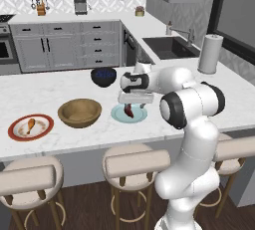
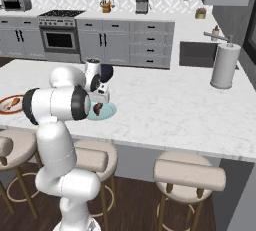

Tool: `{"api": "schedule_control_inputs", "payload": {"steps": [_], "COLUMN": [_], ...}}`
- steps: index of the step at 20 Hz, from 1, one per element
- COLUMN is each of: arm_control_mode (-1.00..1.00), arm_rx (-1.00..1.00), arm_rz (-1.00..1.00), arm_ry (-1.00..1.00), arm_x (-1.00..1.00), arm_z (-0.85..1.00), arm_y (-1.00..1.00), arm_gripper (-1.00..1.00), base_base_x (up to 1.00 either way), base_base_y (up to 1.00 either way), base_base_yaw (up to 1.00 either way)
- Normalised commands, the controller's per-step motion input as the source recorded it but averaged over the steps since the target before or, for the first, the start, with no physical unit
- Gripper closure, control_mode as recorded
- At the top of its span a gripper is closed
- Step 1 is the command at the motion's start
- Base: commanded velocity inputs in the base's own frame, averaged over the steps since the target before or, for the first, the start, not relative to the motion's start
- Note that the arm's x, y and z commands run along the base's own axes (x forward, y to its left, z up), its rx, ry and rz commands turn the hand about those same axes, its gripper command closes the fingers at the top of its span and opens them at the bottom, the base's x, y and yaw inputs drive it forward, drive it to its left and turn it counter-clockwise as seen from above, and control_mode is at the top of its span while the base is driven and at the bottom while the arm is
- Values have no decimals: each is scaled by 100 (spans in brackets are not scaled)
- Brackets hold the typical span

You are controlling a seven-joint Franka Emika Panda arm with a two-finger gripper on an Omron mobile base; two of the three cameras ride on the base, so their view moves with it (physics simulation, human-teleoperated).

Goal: Pick the chicken drumstick and potato from their plates and place them in the bowl. Then put the bowl in the fridge.

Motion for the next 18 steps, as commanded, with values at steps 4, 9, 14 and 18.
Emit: {"api": "schedule_control_inputs", "payload": {"steps": [4, 9, 14, 18], "arm_control_mode": [-100, -100, -100, -100], "arm_rx": [-3, -3, -1, -1], "arm_rz": [0, 0, 0, 0], "arm_ry": [0, 0, 0, 0], "arm_x": [24, 44, 49, 45], "arm_z": [-20, -28, -22, -30], "arm_y": [0, 0, 5, 12], "arm_gripper": [-100, -100, -100, -100], "base_base_x": [0, 0, 0, 0], "base_base_y": [0, 0, 0, 0], "base_base_yaw": [0, 0, 0, 0]}}
